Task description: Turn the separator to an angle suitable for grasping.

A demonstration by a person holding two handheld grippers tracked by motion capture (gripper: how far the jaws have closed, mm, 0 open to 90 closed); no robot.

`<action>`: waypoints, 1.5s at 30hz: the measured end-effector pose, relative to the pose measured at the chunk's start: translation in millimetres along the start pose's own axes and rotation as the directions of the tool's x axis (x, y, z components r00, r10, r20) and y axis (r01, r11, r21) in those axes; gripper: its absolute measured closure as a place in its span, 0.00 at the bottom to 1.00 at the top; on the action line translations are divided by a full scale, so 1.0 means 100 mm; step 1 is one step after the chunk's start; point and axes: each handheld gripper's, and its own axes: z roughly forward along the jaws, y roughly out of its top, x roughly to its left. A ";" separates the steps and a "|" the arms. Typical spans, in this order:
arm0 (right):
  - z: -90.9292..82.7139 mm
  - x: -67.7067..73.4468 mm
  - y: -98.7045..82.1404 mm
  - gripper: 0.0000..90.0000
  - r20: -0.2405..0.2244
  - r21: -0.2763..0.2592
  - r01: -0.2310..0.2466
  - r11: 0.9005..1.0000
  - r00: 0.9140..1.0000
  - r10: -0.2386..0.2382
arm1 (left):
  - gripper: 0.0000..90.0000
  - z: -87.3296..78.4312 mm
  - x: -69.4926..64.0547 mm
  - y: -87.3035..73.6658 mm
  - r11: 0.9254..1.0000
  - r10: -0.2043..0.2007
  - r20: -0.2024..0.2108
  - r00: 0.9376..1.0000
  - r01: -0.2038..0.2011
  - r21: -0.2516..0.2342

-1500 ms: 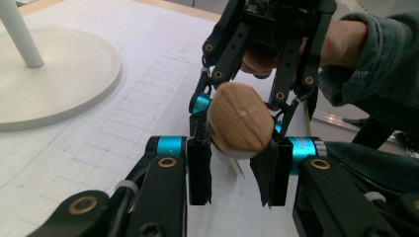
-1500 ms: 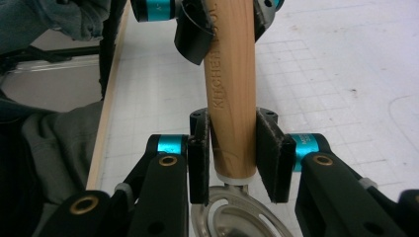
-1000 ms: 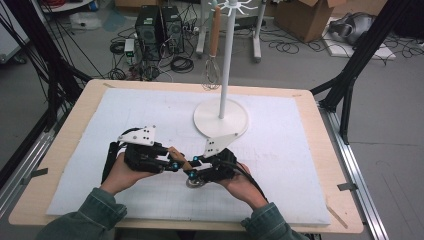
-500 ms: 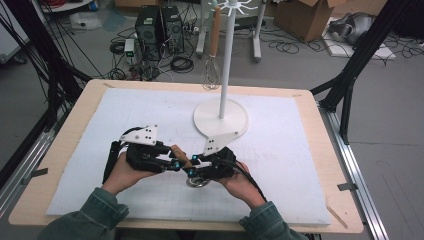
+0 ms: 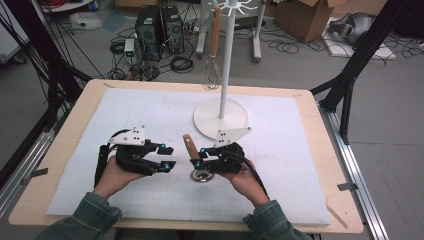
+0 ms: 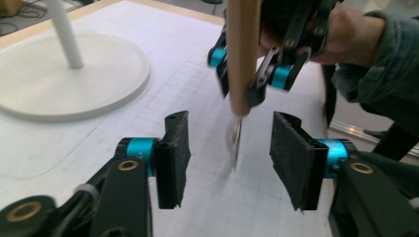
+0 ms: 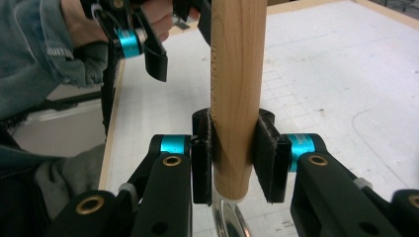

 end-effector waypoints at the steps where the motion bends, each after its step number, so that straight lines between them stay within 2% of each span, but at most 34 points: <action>1: -0.01 -0.01 0.00 0.80 0.001 -0.007 -0.010 1.000 1.000 0.010 | 0.51 -0.01 0.00 -0.01 1.000 -0.004 -0.007 1.000 0.004 -0.004; 8: -0.10 -0.10 0.01 0.80 0.017 -0.017 -0.036 0.999 0.999 0.036 | 0.39 -0.13 0.02 -0.09 1.000 -0.017 -0.078 0.997 0.016 -0.010; 14: -0.20 -0.16 0.08 0.80 0.033 -0.030 -0.044 0.999 0.998 0.045 | 0.36 -0.23 0.05 -0.15 1.000 -0.024 -0.120 0.992 0.021 -0.024; 17: -0.26 -0.20 0.11 0.80 0.040 -0.035 -0.044 0.998 0.998 0.045 | 0.34 -0.28 0.06 -0.19 0.999 -0.029 -0.145 0.989 0.025 -0.030; 26: -0.42 -0.34 0.18 0.80 0.048 -0.060 -0.076 0.995 0.996 0.079 | 0.25 -0.36 0.09 -0.32 0.999 -0.050 -0.224 0.973 0.045 -0.024; 28: -0.46 -0.37 0.22 0.80 0.049 -0.069 -0.082 0.994 0.995 0.085 | 0.24 -0.37 0.09 -0.33 0.999 -0.052 -0.234 0.971 0.048 -0.022; 34: -0.56 -0.41 0.39 0.80 0.064 -0.073 -0.056 0.996 0.996 0.061 | 0.21 -0.46 0.11 -0.33 0.999 -0.054 -0.263 0.963 0.050 -0.021; 41: -0.60 -0.45 0.47 0.80 0.063 -0.066 -0.056 0.996 0.996 0.060 | 0.18 -0.53 0.12 -0.36 0.998 -0.061 -0.293 0.954 0.056 -0.024; 45: -0.63 -0.50 0.52 0.80 0.070 -0.068 -0.062 0.996 0.995 0.067 | 0.17 -0.55 0.12 -0.37 0.998 -0.060 -0.294 0.954 0.057 -0.019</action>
